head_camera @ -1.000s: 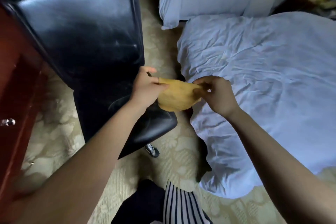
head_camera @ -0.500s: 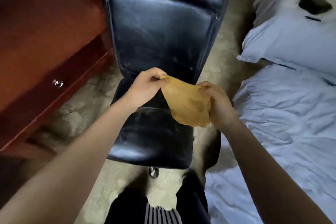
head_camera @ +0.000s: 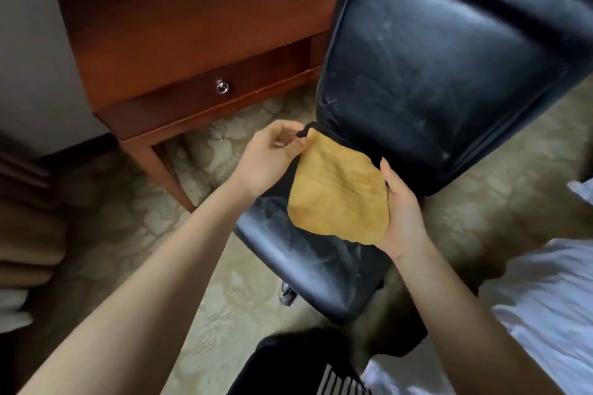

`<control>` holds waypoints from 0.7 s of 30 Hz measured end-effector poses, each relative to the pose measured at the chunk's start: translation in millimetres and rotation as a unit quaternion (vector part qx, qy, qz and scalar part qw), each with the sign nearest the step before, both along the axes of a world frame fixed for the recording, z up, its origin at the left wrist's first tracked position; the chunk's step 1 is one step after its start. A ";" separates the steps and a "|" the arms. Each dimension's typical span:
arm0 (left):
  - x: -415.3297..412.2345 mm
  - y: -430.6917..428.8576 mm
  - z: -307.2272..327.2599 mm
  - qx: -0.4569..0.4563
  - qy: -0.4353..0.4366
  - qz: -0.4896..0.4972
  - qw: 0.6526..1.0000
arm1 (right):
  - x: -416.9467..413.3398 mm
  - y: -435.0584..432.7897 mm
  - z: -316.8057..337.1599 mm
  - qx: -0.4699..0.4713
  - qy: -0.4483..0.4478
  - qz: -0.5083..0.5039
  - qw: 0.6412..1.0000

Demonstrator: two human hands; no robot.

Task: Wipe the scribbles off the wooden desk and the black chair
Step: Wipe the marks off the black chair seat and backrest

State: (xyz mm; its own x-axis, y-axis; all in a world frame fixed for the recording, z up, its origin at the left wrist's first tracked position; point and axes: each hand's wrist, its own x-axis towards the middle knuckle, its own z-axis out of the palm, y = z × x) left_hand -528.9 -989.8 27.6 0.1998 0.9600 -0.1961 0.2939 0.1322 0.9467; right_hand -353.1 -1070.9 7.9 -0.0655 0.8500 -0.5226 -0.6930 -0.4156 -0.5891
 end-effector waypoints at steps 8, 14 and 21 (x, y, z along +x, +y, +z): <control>-67.0 -4.2 -152.5 -0.043 0.076 0.033 0.996 | -27.5 30.0 -136.5 0.013 0.008 0.003 1.000; -85.9 27.1 -305.8 -0.040 0.210 0.003 0.977 | -30.0 70.0 -246.5 0.028 -0.046 -0.004 0.999; -79.2 30.6 -427.0 0.019 0.532 -0.117 0.838 | -41.9 105.9 -333.5 0.152 -0.315 -0.058 0.935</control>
State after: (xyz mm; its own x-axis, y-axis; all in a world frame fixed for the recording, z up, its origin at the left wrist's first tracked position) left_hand -608.1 -959.3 -399.4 0.1144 0.9289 -0.3521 0.9884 -0.0708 0.1344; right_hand -395.0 -965.0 -325.6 0.2761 0.9479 -0.1589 -0.1990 -0.1054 -0.9743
